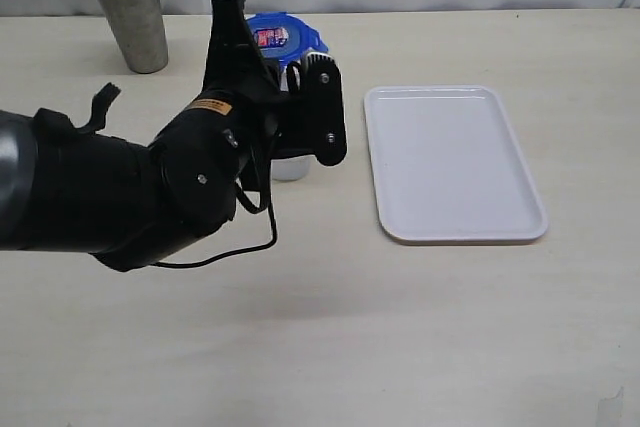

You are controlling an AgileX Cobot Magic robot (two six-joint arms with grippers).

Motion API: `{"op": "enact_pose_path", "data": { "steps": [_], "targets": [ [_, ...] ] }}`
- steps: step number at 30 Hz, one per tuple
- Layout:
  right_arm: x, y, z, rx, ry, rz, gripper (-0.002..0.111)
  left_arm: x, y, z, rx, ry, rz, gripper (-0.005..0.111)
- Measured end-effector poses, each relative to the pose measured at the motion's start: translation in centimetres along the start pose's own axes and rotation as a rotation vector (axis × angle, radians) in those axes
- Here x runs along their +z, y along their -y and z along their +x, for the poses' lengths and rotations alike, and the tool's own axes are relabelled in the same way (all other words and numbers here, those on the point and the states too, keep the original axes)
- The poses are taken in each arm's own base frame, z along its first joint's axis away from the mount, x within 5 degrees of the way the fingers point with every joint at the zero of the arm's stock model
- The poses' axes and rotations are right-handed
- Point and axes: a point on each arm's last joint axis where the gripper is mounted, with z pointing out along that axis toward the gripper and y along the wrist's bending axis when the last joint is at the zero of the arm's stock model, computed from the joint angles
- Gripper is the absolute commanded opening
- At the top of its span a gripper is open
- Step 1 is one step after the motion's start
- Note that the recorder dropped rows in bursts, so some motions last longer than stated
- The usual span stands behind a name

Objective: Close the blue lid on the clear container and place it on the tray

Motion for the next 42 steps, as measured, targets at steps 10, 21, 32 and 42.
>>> {"op": "enact_pose_path", "data": {
  "steps": [10, 21, 32, 42],
  "targets": [
    [0.00, 0.00, 0.00, 0.000, 0.000, 0.000, 0.005, -0.07, 0.11, -0.09, 0.048, 0.029, -0.013, 0.000],
    [0.00, 0.00, 0.00, 0.000, 0.000, 0.000, 0.005, -0.08, 0.11, -0.30, 0.070, 0.051, -0.015, 0.000],
    [0.00, 0.00, 0.00, 0.000, 0.000, 0.000, 0.005, -0.08, -0.25, -0.16, 0.073, 0.034, -0.054, 0.000],
    [0.00, 0.00, 0.00, 0.000, 0.000, 0.000, 0.005, -0.08, -0.24, -0.12, 0.069, 0.030, -0.052, 0.000]
  ]
}}
